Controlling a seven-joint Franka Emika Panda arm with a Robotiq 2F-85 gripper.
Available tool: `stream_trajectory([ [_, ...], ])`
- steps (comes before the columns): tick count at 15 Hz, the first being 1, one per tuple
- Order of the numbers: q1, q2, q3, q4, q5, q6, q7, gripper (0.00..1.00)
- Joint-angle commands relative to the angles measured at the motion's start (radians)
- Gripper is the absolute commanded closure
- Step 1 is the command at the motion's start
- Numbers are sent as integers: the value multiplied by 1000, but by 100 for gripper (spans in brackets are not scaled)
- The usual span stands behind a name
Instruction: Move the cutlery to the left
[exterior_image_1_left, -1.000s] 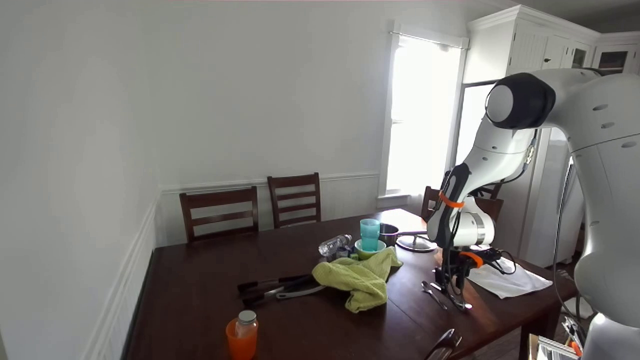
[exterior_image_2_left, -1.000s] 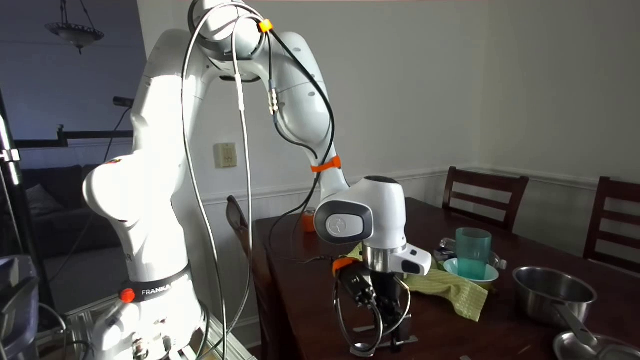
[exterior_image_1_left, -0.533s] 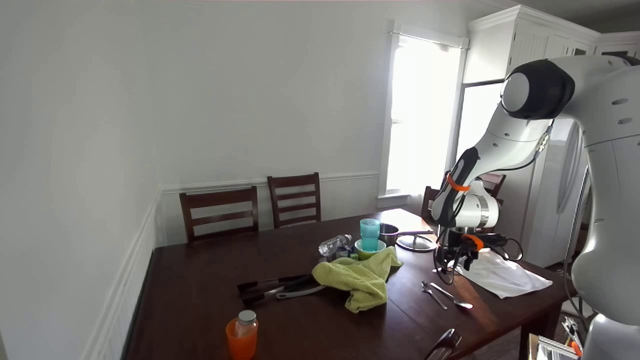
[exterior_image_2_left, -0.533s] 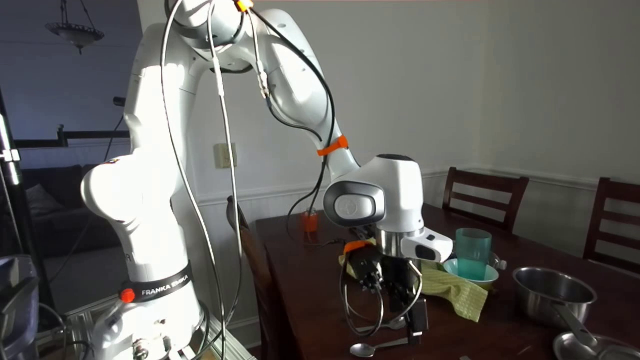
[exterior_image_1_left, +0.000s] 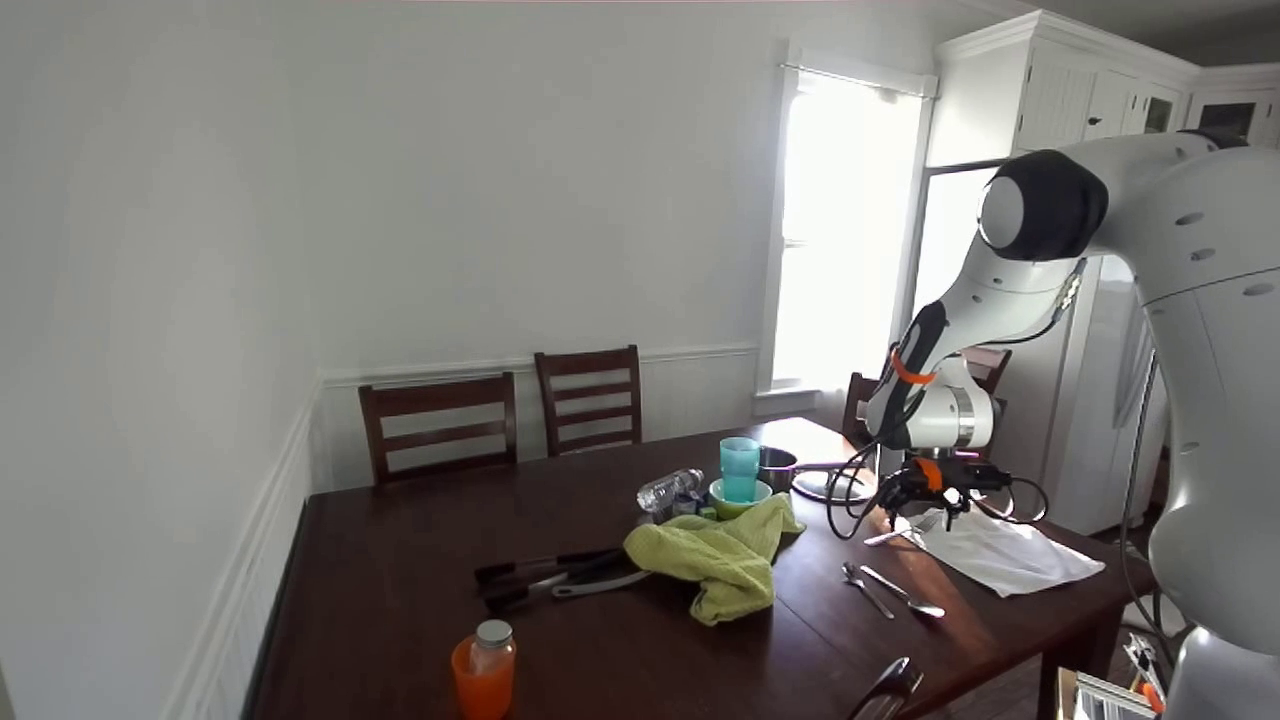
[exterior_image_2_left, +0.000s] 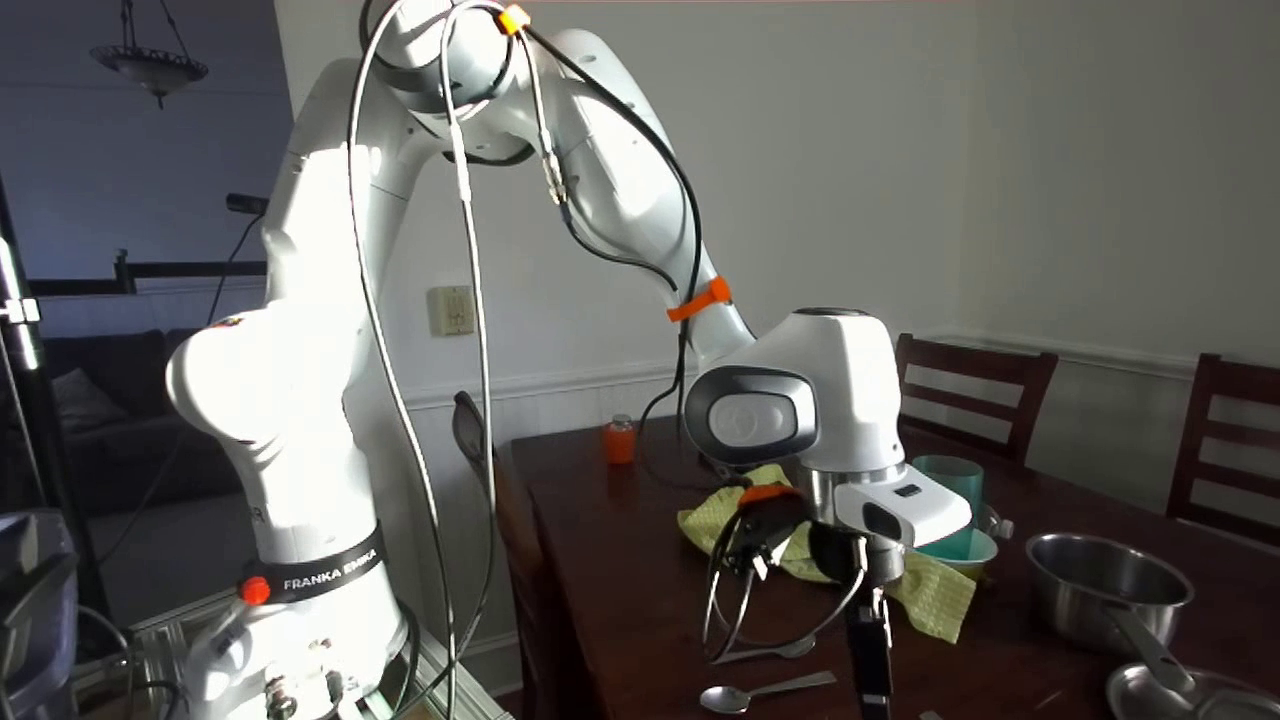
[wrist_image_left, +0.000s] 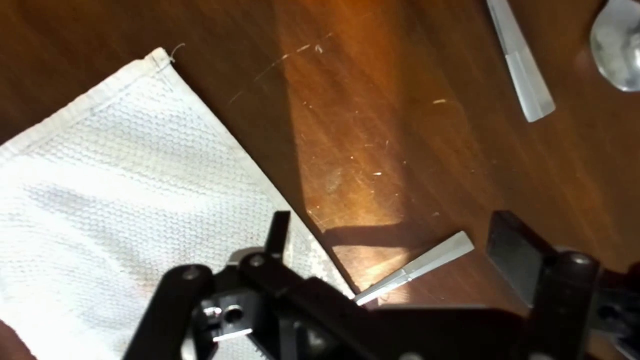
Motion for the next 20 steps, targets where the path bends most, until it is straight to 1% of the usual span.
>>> stream_trajectory([
  [1,47,95,-50,77,60,15,160,0],
  [2,36,42,-35,32,37,0,80,0],
  [5,50,85,-48,64,51,3,136,0],
  [11,50,89,-50,69,53,5,142,0],
  [20,78,231,-88,242,126,-49,353,0],
])
